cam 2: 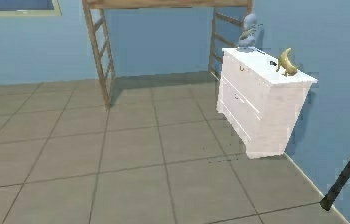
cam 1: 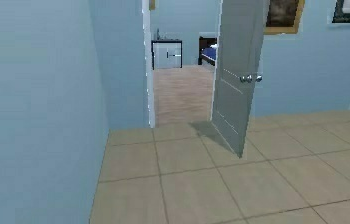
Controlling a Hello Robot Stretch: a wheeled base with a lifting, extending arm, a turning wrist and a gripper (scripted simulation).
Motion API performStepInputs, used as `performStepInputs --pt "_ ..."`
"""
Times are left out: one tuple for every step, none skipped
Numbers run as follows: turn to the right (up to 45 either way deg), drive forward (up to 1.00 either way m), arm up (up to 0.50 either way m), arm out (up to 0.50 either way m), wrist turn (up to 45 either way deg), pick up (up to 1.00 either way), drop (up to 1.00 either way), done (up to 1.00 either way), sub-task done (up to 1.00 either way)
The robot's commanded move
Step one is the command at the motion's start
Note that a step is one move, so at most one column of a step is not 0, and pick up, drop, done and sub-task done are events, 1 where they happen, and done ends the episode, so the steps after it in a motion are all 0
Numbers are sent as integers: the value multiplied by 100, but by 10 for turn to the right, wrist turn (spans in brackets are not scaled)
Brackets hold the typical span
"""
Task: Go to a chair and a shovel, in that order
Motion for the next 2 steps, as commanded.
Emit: performStepInputs --pt "0 100 0 0 0 0 0 0 0" --pt "0 100 0 0 0 0 0 0 0"
